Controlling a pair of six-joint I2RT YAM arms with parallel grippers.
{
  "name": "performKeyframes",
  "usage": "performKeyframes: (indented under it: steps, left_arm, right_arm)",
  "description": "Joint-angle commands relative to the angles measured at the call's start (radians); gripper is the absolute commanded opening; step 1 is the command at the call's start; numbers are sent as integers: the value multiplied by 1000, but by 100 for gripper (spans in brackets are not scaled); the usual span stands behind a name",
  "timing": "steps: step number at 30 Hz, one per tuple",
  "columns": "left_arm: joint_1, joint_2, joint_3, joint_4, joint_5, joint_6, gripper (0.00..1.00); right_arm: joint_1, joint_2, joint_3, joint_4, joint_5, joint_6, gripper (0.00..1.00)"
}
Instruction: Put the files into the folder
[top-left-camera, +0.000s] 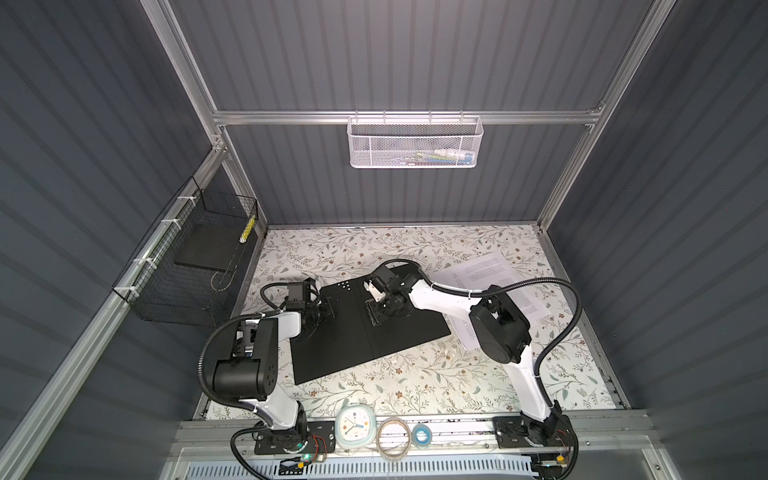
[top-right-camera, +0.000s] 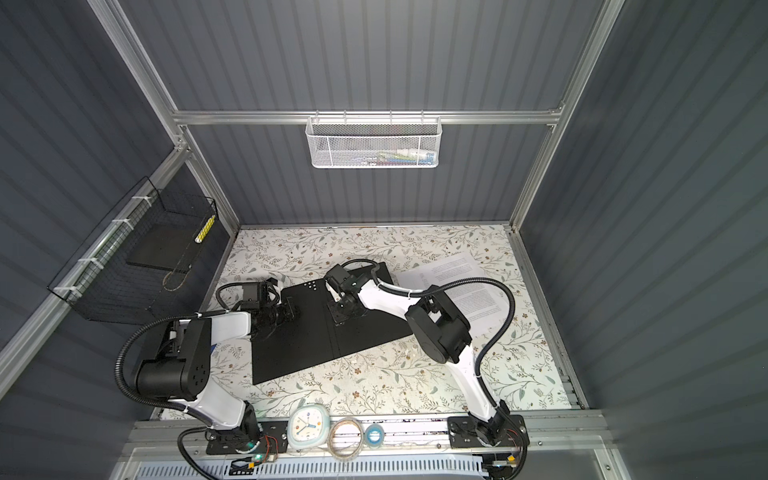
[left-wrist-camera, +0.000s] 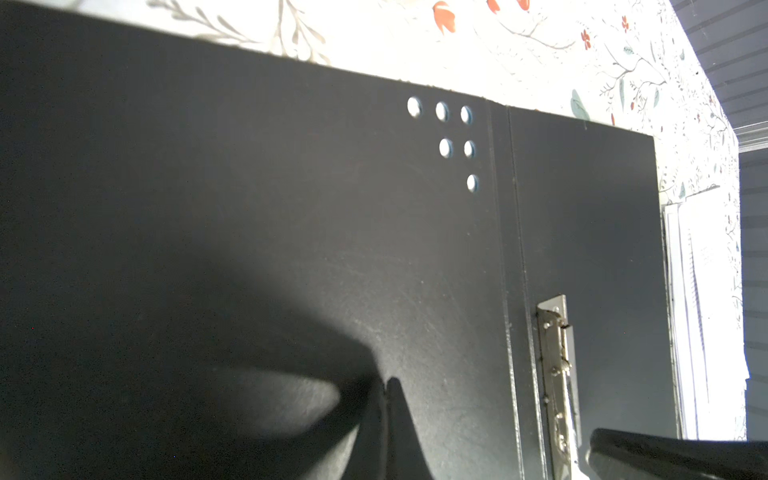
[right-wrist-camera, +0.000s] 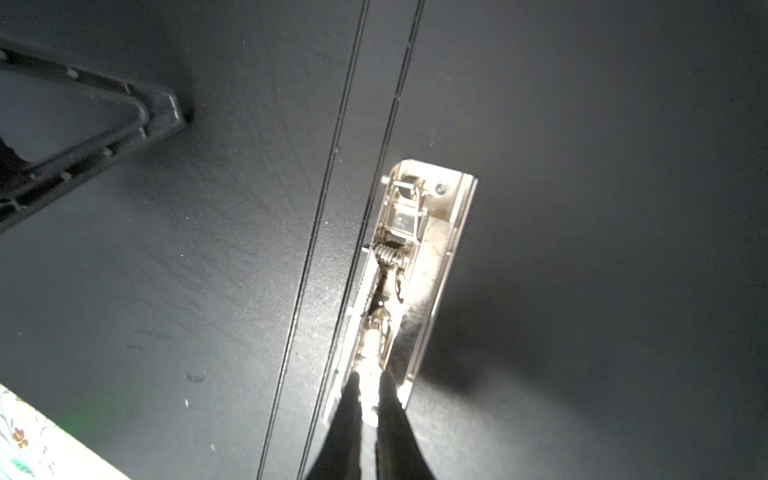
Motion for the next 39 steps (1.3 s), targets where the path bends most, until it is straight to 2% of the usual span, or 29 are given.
performKeyframes:
  steps: [1, 7, 12, 24, 33, 39]
  left_arm:
    - [0, 50, -19, -130, -29, 16, 0]
    - [0, 52, -19, -130, -29, 17, 0]
    - [0, 53, -19, -130, -29, 17, 0]
    - [0, 53, -17, -131, -29, 18, 0]
    - [0, 56, -16, -133, -29, 19, 0]
    - [0, 55, -17, -133, -29, 19, 0]
  right_arm:
    - [1, -2, -6, -28, -20, -4, 14]
    - [2, 3, -15, -11, -55, -11, 16]
    - [2, 11, -4, -28, -37, -17, 13]
    - [13, 41, 26, -73, -15, -36, 12]
    - [38, 81, 83, -144, 76, -80, 9]
    - [39, 82, 76, -153, 83, -82, 5]
